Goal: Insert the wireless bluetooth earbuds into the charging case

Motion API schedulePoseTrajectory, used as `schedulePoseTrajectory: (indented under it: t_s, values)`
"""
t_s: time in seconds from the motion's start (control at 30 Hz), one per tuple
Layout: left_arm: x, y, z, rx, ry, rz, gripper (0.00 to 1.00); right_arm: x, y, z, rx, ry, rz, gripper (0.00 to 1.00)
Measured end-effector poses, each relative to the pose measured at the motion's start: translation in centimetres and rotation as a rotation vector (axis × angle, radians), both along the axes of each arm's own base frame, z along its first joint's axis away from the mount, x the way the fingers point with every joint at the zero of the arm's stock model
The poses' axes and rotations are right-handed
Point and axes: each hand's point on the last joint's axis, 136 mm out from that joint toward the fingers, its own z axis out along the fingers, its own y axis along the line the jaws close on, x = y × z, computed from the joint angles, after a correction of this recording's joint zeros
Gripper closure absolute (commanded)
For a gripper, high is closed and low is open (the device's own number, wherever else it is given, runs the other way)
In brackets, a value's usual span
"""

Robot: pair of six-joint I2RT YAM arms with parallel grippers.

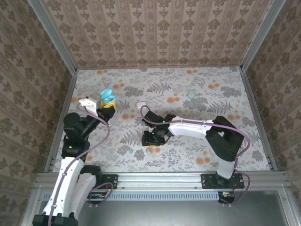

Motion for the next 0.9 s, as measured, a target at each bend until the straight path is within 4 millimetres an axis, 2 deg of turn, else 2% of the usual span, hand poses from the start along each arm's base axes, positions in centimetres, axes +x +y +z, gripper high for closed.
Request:
schedulePoseTrajectory:
  t_s: [0.2,0.47,0.7,0.9]
  values:
    - [0.2,0.3,-0.2,0.001,0.006,0.013,0.65,-0.4,-0.8,-1.9,-0.099,0.035,0.024,0.63]
    - [0.3,0.5,-0.6,0.002,0.018,0.019,0.65,-0.8,-0.6,-3.0,-0.140,0.063,0.045,0.66]
    - [0.3,0.6,-0.7,0.003,0.023,0.024,0.65,-1.0,-0.3,-2.8,-0.145,0.063,0.059,0.65]
    - [0.3,0.6,-0.7,0.003,0.023,0.024,0.65,-1.3,-0.9,-2.7,-0.209,0.039,0.065,0.62]
